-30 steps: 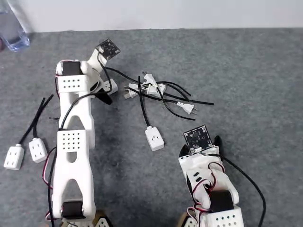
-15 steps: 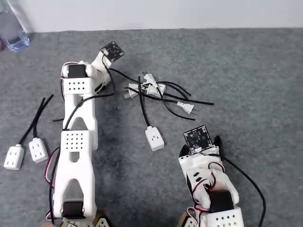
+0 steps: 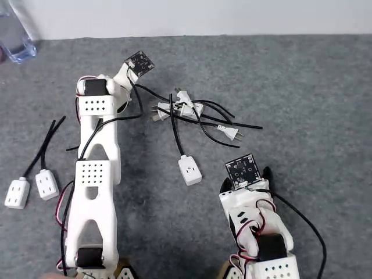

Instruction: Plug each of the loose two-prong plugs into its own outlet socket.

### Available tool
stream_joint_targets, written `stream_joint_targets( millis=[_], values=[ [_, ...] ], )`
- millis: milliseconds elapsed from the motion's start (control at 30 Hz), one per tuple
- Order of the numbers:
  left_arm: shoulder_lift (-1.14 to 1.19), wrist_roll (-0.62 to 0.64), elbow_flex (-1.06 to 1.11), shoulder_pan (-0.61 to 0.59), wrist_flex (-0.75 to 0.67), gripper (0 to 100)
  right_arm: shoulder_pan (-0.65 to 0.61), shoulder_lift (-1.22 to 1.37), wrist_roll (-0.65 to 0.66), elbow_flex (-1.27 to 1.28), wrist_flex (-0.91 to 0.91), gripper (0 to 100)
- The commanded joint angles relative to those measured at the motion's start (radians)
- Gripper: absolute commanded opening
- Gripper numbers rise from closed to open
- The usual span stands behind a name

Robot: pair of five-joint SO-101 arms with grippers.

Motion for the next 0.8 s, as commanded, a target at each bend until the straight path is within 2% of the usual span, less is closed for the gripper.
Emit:
stream_joint_targets(
  millis=[0, 233, 333, 467, 533, 767],
  values=[
    [-0.089, 0.061, -0.047, 0.012, -0.055, 2, -0.002, 0.005, 0.009, 0.015, -0.018, 35.1],
    [-0.051, 0.114, -0.042, -0.038, -0.285, 3, -0.002, 0.005, 0.009, 0.015, -0.018, 35.1],
    [-0.005, 0.118, -0.044, -0.049, -0.334, 12, -0.002, 0.005, 0.009, 0.015, -0.018, 35.1],
    [0.038, 0.176, -0.047, -0.061, -0.339, 33, -0.002, 0.005, 0.009, 0.015, -0.016, 35.1],
    [0.052, 0.195, -0.047, -0.064, -0.342, 41, -0.002, 0.005, 0.009, 0.015, -0.016, 35.1],
    [0.063, 0.227, -0.045, -0.063, -0.267, 42, -0.002, 0.005, 0.009, 0.015, -0.016, 35.1]
  ],
)
